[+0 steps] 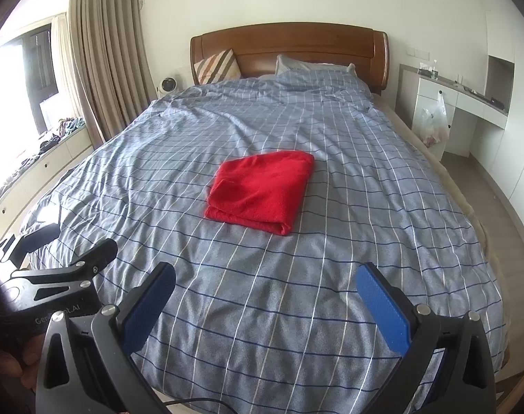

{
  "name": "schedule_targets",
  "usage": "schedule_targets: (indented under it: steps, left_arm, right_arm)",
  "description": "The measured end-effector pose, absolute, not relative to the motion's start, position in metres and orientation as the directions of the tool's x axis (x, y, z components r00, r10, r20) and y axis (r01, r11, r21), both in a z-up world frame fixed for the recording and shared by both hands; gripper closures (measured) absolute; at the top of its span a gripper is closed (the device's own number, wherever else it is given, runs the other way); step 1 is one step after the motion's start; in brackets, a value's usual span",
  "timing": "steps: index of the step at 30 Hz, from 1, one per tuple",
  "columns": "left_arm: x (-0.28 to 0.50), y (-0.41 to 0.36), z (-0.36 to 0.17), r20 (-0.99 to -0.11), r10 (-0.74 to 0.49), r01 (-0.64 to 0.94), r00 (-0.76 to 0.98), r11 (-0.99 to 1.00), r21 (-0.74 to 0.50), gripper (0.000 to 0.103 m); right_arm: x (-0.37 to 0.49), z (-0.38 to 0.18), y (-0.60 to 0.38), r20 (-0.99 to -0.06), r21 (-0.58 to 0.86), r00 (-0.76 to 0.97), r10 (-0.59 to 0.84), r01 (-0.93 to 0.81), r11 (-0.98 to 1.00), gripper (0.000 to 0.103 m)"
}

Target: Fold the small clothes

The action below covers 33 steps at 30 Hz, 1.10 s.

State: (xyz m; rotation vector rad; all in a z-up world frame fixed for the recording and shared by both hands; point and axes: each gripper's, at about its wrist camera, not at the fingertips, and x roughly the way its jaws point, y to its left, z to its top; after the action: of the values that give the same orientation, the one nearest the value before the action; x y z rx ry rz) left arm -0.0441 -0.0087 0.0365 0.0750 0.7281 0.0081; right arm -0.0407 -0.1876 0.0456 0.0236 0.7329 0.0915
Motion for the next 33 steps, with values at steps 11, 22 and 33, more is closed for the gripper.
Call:
schedule_targets:
  steps: [11, 22, 33]
  left_arm:
    - [-0.040, -0.016, 0.039, -0.664, 0.032, 0.026, 0.747, 0.997, 0.078, 0.000]
    - [-0.038, -0.023, 0.038, -0.661, 0.027, 0.048, 0.750, 0.994, 0.095, 0.000]
    - [-0.037, -0.027, 0.038, -0.663, 0.028, 0.052, 0.748, 0.994, 0.101, 0.000]
  right_arm:
    - [-0.041, 0.041, -0.189, -0.676, -0.021, 0.737, 0.017, -0.043, 0.999, 0.000]
    - [-0.044, 0.040, -0.194, -0.666, -0.069, 0.745, -0.037, -0.012, 0.998, 0.000]
    - [-0.045, 0.041, -0.195, -0.662, -0.074, 0.748, -0.048, -0.001, 0.997, 0.000]
